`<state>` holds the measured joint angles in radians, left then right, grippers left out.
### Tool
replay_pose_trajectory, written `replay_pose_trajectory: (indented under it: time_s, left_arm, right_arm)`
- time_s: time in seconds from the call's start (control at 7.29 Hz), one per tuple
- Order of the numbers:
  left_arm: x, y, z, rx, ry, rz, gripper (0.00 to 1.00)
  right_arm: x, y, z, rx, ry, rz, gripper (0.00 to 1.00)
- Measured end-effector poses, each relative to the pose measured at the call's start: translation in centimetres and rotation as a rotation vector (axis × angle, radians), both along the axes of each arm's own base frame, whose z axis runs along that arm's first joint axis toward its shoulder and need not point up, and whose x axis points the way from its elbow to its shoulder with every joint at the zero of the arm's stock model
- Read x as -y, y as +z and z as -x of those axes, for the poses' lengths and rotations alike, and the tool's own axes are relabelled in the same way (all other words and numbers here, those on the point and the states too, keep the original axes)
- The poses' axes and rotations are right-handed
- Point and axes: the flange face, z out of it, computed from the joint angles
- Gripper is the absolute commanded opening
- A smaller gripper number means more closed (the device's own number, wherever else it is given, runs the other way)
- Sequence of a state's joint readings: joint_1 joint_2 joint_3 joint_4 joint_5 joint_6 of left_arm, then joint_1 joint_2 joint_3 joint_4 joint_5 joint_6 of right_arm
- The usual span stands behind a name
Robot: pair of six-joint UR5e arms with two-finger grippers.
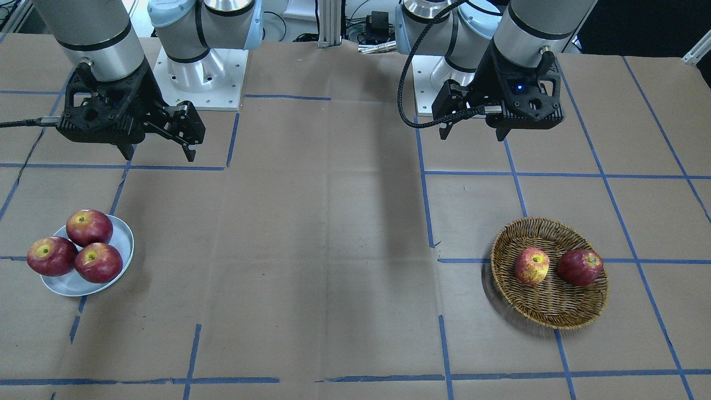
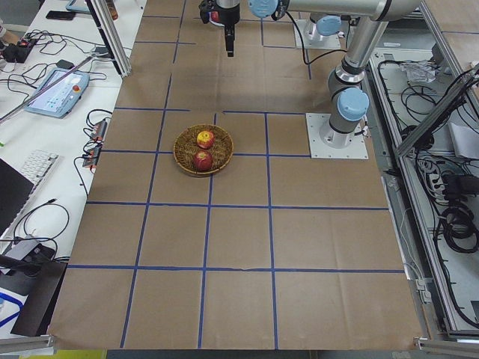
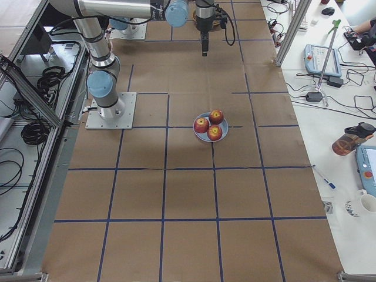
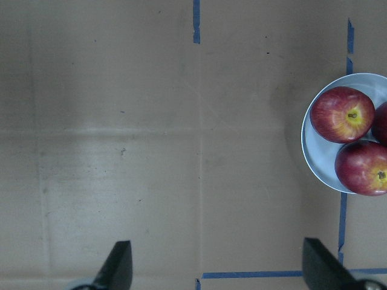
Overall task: Transfer apple from basket to plate
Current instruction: 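Lower the left gripper over the yellow-red apple in the basket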
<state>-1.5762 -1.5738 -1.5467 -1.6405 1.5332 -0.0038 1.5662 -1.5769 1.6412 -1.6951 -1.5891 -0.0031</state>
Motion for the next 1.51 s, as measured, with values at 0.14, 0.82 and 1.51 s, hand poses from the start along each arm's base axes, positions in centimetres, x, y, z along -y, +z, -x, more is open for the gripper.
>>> replay_pose_trajectory:
  time_s: [0.14,0.82,1.51]
  left_arm:
    - [-0.1,-0.2,-0.1,0.004,-0.017,0.0,0.99]
    - [5.2,-6.6,-7.2,0.01,-0.19,0.017,0.98]
    - [10.7,-18.0,-15.2,0.082,-0.381,0.082,0.99]
  right_arm:
    - [0.0,0.0,0.0,0.0,0.0,0.0,1.0]
    - [0.0,0.0,0.0,0.0,0.0,-0.002,1.0]
    - [0.0,0.0,0.0,0.0,0.0,-0.002,1.0]
